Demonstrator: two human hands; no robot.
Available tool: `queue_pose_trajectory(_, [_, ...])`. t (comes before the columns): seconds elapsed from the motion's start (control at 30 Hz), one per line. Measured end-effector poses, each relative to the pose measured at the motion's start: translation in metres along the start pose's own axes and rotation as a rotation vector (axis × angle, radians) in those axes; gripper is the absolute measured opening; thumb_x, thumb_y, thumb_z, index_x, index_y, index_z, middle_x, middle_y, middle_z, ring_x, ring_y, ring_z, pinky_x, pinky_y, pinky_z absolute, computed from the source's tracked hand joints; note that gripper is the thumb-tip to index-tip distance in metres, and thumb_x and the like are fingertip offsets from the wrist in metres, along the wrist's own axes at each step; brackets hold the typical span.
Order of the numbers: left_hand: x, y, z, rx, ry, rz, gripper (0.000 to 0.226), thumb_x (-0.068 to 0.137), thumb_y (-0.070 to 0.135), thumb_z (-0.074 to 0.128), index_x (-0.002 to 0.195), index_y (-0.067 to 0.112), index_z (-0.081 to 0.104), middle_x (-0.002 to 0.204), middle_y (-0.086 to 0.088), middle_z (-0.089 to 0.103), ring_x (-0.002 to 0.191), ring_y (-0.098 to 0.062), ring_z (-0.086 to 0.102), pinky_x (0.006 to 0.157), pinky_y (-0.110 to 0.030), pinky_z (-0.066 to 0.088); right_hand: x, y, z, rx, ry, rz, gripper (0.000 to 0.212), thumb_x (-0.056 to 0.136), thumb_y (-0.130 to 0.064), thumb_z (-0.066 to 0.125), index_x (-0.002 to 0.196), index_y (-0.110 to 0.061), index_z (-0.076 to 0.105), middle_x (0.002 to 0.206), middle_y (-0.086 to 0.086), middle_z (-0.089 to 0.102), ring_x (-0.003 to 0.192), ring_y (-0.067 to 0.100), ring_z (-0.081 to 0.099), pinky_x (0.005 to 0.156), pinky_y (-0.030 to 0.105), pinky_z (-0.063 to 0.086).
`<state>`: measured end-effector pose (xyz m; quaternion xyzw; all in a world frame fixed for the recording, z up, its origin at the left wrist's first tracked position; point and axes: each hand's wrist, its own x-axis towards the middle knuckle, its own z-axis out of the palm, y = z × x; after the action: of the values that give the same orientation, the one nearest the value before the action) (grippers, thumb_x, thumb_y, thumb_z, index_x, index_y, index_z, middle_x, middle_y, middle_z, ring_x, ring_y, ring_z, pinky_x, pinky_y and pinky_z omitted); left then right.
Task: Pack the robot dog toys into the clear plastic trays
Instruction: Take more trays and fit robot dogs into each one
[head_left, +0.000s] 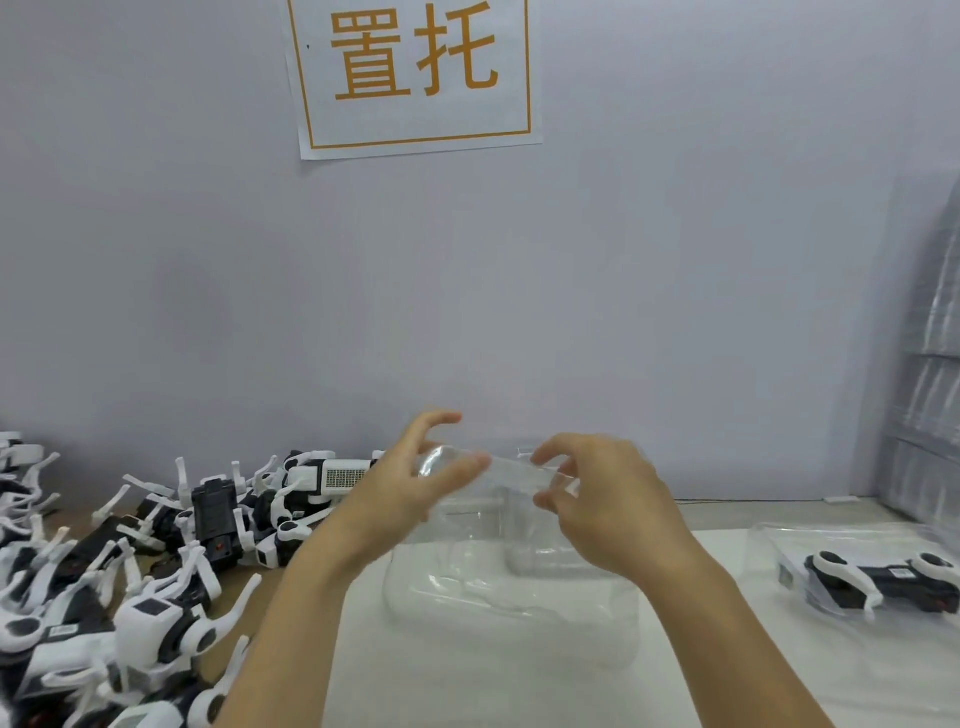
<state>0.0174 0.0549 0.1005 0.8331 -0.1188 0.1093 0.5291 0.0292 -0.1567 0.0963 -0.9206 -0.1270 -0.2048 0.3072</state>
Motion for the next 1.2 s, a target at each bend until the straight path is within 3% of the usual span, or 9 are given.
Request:
queue_pose_trajectory(0.13, [-0.001,-0.012,0.001,0.15,-0.054,-0.129,0.03,0.077,0.065,0.069,0.101,0.05,0.06,0.119,0.02,0.056,0.098,-0.008,0.064,0.072,-0.029,0.057,0.0,0.006,0.007,0.075,-0.112,0.044,0.028,0.084,-0.031,0.077,0.109,-0.036,0.066,0.093,-0.015,0.064,0.09,0.009,0.063,0.075,0.031,0.055])
queue_pose_trajectory(0.3, [-0.004,-0.011,0.002,0.114,-0.042,-0.127,0.009,0.081,0.057,0.071,0.084,0.059,0.063,0.105,0.028,0.059,0.091,-0.003,0.065,0.069,-0.023,0.056,0.001,0.014,0.008,0.124,-0.181,0.038,0.021,0.085,-0.029,0.077,0.103,-0.038,0.07,0.097,-0.018,0.062,0.097,0.007,0.062,0.083,0.034,0.056])
queue_pose_trajectory(0.47, [-0.001,-0.001,0.003,0.133,0.006,0.016,0.042,0.069,0.055,0.076,0.107,0.041,0.067,0.106,0.024,0.067,0.102,0.004,0.061,0.079,-0.011,0.046,0.0,0.009,0.002,0.226,-0.229,-0.078,0.016,0.087,-0.03,0.073,0.099,-0.04,0.073,0.09,-0.02,0.067,0.076,0.003,0.066,0.068,0.025,0.058])
queue_pose_trajectory(0.67, [-0.001,0.016,-0.003,0.179,0.556,0.14,0.049,0.074,0.06,0.068,0.115,0.035,0.059,0.121,0.017,0.055,0.118,-0.006,0.046,0.097,-0.031,0.039,0.004,0.01,-0.003,0.119,0.162,0.087,0.02,0.087,-0.026,0.06,0.106,-0.029,0.065,0.081,-0.013,0.065,0.081,0.013,0.062,0.076,0.031,0.049])
queue_pose_trajectory(0.8, [0.004,0.024,0.01,0.076,0.411,-0.002,0.07,0.064,0.075,0.061,0.119,0.035,0.044,0.118,0.011,0.052,0.109,-0.011,0.053,0.082,-0.028,0.042,0.005,0.003,0.001,0.318,0.225,0.281,0.02,0.086,-0.025,0.058,0.099,-0.018,0.045,0.085,0.002,0.062,0.077,0.022,0.063,0.07,0.038,0.053])
queue_pose_trajectory(0.9, [0.011,0.013,0.024,0.173,0.269,-0.047,0.052,0.081,0.05,0.074,0.118,0.032,0.042,0.11,0.014,0.055,0.094,-0.005,0.059,0.068,-0.02,0.043,0.004,-0.007,0.004,0.587,0.165,0.354,0.027,0.085,-0.024,0.063,0.101,-0.017,0.042,0.092,0.005,0.061,0.075,0.024,0.069,0.069,0.044,0.061])
queue_pose_trajectory(1.0, [0.016,0.001,0.026,0.241,0.41,-0.03,0.023,0.092,0.013,0.058,0.106,0.027,0.048,0.111,0.009,0.06,0.089,-0.009,0.061,0.063,-0.019,0.043,0.004,-0.011,0.005,0.753,0.027,0.377,0.038,0.084,-0.025,0.069,0.109,-0.017,0.042,0.108,0.008,0.059,0.088,0.022,0.069,0.055,0.025,0.059])
queue_pose_trajectory(1.13, [0.014,-0.006,0.01,0.242,0.466,-0.012,0.035,0.084,-0.006,0.045,0.094,0.027,0.056,0.102,0.01,0.066,0.08,-0.001,0.059,0.055,-0.012,0.041,0.004,-0.001,-0.003,0.623,0.073,0.345,0.068,0.085,-0.045,0.07,0.137,-0.023,0.032,0.119,0.001,0.054,0.103,0.017,0.06,0.085,0.034,0.052])
queue_pose_trajectory(1.2, [0.009,-0.008,-0.004,0.262,0.391,0.007,0.041,0.081,-0.008,0.047,0.091,0.028,0.064,0.097,0.011,0.07,0.083,-0.001,0.064,0.06,-0.008,0.045,0.004,0.005,-0.013,0.572,0.137,0.278,0.068,0.085,-0.046,0.069,0.142,-0.031,0.034,0.126,-0.002,0.048,0.11,0.016,0.056,0.089,0.033,0.047])
